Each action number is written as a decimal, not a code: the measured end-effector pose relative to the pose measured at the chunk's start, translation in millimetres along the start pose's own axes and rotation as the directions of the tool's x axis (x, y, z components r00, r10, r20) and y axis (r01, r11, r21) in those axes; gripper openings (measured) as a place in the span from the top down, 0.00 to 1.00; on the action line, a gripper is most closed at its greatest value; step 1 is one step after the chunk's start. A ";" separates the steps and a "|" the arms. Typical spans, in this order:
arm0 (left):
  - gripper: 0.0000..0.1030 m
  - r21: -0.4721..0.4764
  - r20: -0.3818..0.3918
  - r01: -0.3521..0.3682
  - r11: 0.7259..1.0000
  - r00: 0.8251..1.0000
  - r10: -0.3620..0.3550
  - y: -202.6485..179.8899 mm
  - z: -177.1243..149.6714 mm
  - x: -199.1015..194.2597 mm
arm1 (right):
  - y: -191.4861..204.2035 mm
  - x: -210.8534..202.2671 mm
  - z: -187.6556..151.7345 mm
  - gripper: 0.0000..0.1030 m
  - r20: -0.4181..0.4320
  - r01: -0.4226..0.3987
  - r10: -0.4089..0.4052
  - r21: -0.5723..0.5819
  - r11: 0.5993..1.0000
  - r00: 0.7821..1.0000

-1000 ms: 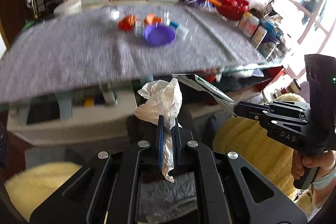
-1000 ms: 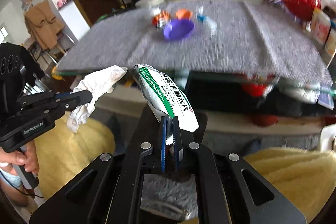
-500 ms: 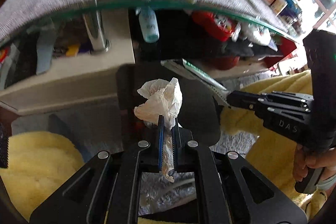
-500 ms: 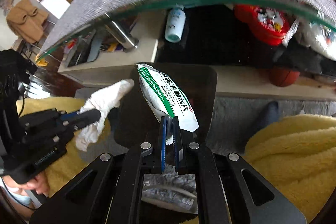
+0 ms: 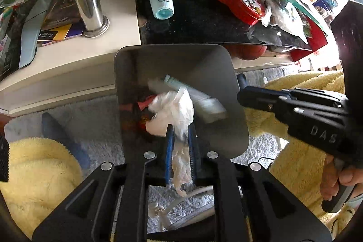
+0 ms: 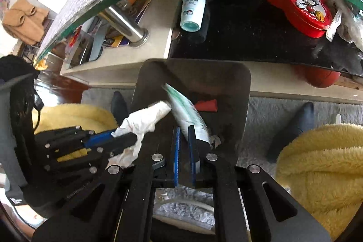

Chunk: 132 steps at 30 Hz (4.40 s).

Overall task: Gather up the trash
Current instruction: 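Open both tools to drop the tissue and packet into the bin, then raise both tools back over the remaining items on the table, then reach the left tool to the purple lid while the right tool reaches the blue-capped bottle, then grasp the purple lid rim with the left tool while the right tool grasps the blue-capped bottle, then carry the purple lid and blue-capped bottle down to the black bin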

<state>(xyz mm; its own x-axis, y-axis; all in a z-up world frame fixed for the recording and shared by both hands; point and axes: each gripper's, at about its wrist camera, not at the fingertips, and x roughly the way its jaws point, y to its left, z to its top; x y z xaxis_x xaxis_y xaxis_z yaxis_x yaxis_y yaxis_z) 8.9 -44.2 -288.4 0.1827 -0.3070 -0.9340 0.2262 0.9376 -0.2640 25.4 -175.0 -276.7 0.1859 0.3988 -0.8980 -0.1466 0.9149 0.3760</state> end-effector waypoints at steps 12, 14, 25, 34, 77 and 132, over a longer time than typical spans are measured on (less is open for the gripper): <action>0.28 0.019 0.048 -0.079 0.997 0.996 0.078 6.5 19.0 -33.7 | -4.0 -32.9 30.6 0.29 0.105 0.082 -0.082 0.006 0.997 0.991; 0.20 0.021 0.069 -0.079 0.997 0.995 0.078 6.4 24.8 -45.0 | -6.0 -42.2 35.5 0.18 0.123 0.101 -0.101 0.001 0.995 0.987; 0.08 0.042 0.182 -0.078 0.996 0.981 0.069 0.4 63.5 -96.5 | -22.5 -104.7 70.0 0.14 0.247 0.077 -0.083 0.031 0.996 0.966; 0.08 0.049 0.254 -0.084 0.995 0.965 0.069 -3.8 108.4 -122.9 | -28.9 -129.8 113.1 0.14 0.316 0.125 -0.127 0.026 0.992 0.940; 0.79 0.056 0.188 0.004 0.998 0.982 -0.014 -11.8 242.2 -49.1 | -35.8 -69.3 220.2 0.76 0.253 0.116 -0.079 -0.133 0.984 0.964; 0.99 0.064 0.280 -0.097 0.993 0.957 0.075 -26.6 11.7 -128.9 | 18.8 -117.9 8.7 0.79 0.289 0.085 -0.046 -0.124 0.989 0.956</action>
<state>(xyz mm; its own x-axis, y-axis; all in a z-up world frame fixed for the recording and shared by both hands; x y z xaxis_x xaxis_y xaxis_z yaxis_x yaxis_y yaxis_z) -9.5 -31.5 -158.2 0.4601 -0.2689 -0.8462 0.2683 0.9506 -0.1563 9.2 -204.3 -161.7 0.4653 0.3570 -0.8099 -0.2500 0.9308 0.2667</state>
